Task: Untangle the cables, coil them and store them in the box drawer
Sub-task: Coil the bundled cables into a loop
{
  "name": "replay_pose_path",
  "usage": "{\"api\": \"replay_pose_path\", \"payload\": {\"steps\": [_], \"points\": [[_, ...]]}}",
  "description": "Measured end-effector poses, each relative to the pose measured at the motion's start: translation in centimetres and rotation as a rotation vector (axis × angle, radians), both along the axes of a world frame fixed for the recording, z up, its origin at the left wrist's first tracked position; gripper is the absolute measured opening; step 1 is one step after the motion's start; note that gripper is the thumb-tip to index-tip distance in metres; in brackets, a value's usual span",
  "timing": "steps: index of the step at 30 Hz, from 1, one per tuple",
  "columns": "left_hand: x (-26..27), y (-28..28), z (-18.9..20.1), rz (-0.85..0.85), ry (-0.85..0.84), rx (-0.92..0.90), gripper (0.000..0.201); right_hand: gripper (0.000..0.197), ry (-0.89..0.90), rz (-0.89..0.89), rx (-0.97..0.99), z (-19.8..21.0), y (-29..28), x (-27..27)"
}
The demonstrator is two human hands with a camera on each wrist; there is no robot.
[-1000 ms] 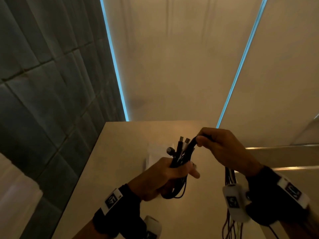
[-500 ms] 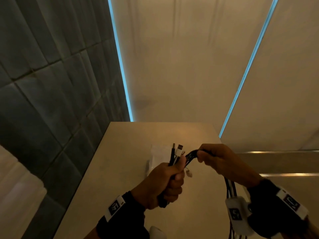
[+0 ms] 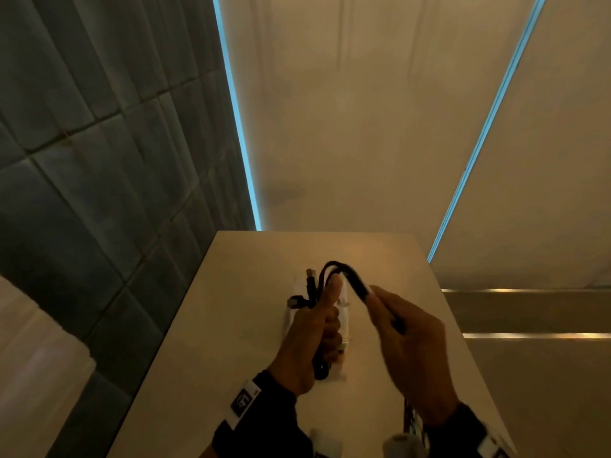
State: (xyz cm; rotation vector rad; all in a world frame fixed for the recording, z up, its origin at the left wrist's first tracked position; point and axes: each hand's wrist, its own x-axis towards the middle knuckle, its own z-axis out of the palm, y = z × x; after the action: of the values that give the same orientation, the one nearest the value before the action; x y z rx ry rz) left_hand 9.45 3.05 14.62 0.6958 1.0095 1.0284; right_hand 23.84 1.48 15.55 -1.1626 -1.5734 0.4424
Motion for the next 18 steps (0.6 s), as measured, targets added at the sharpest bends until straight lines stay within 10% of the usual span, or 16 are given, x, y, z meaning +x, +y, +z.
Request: {"api": "replay_pose_path", "payload": {"steps": [7, 10, 15, 18], "points": [[1.1, 0.6, -0.6, 0.003, -0.126, -0.028, 0.056, 0.012, -0.511, 0.200, 0.043, -1.6, -0.1, -2.5], [0.3, 1.8, -1.0, 0.060, -0.241, -0.034, 0.043, 0.038, -0.576, 0.259, -0.021, -2.0, -0.3, -2.7], [-0.9, 3.6, 1.0, 0.182, -0.303, -0.054, 0.049, 0.010, -0.042, 0.311, -0.284, -1.4, -1.0, -2.4], [-3.6, 6.0, 3.5, 0.319, -0.405, 0.009, 0.051, 0.025, 0.101, 0.400, -0.502, -4.0, -2.6, 0.4]]}}
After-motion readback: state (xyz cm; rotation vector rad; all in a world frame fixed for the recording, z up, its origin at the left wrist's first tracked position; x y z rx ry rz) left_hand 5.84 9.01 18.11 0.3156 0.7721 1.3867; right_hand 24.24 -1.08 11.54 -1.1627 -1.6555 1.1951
